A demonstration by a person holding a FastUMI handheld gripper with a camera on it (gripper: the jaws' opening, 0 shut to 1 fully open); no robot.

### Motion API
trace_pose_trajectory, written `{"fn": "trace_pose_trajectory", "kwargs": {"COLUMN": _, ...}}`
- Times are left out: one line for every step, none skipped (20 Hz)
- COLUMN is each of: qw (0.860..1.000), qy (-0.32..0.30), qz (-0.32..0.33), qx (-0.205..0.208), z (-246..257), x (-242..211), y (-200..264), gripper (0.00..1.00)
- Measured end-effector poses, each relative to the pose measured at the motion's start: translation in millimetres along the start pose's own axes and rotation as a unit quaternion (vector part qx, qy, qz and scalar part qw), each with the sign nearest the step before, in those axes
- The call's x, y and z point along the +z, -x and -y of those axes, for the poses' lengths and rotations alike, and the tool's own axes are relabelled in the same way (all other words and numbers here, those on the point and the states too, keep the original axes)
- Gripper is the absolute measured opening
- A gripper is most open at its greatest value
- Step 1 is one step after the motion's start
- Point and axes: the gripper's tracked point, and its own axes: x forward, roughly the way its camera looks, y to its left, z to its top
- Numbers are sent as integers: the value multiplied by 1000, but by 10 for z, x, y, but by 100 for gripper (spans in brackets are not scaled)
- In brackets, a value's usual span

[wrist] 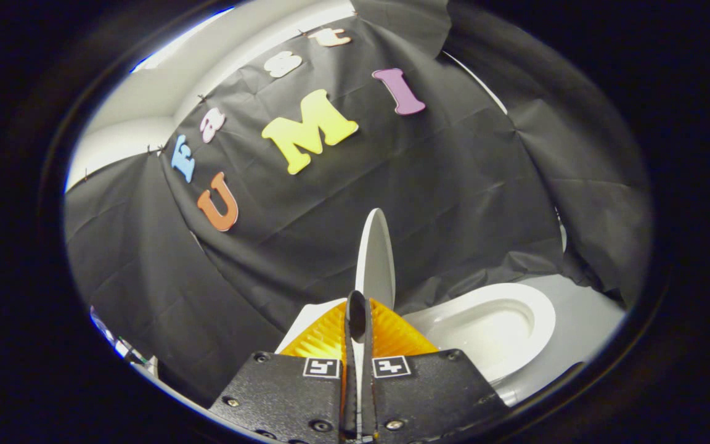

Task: Open the toilet lid.

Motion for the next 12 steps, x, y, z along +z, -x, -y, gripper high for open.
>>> {"fn": "trace_pose_trajectory", "kwargs": {"qw": 1000, "qy": 7, "qz": 2, "qx": 0, "z": -50, "x": -6, "y": -12, "gripper": 6}}
{"fn": "trace_pose_trajectory", "kwargs": {"qw": 1000, "qy": 12, "qz": 2, "qx": 0, "z": -122, "x": -7, "y": -29, "gripper": 6}}
{"fn": "trace_pose_trajectory", "kwargs": {"qw": 1000, "qy": 14, "qz": 2, "qx": 2, "z": -183, "x": -10, "y": -48, "gripper": 6}}
{"fn": "trace_pose_trajectory", "kwargs": {"qw": 1000, "qy": 17, "qz": 3, "qx": 3, "z": -246, "x": -26, "y": -66, "gripper": 6}}
{"fn": "trace_pose_trajectory", "kwargs": {"qw": 1000, "qy": 20, "qz": 2, "qx": 3, "z": -309, "x": -30, "y": -83, "gripper": 6}}
{"fn": "trace_pose_trajectory", "kwargs": {"qw": 1000, "qy": 27, "qz": 1, "qx": 1, "z": -372, "x": -25, "y": -114, "gripper": 6}}
{"fn": "trace_pose_trajectory", "kwargs": {"qw": 999, "qy": 36, "qz": 1, "qx": -1, "z": -433, "x": -30, "y": -145, "gripper": 6}}
{"fn": "trace_pose_trajectory", "kwargs": {"qw": 999, "qy": 51, "qz": 1, "qx": -6, "z": -487, "x": -43, "y": -155, "gripper": 6}}
{"fn": "trace_pose_trajectory", "kwargs": {"qw": 998, "qy": 67, "qz": 3, "qx": -11, "z": -546, "x": -50, "y": -177, "gripper": 6}}
{"fn": "trace_pose_trajectory", "kwargs": {"qw": 997, "qy": 79, "qz": 5, "qx": -15, "z": -606, "x": -62, "y": -184, "gripper": 6}}
{"fn": "trace_pose_trajectory", "kwargs": {"qw": 996, "qy": 91, "qz": 5, "qx": -15, "z": -693, "x": -91, "y": -195, "gripper": 6}}
{"fn": "trace_pose_trajectory", "kwargs": {"qw": 995, "qy": 98, "qz": 6, "qx": -15, "z": -776, "x": -114, "y": -214, "gripper": 6}}
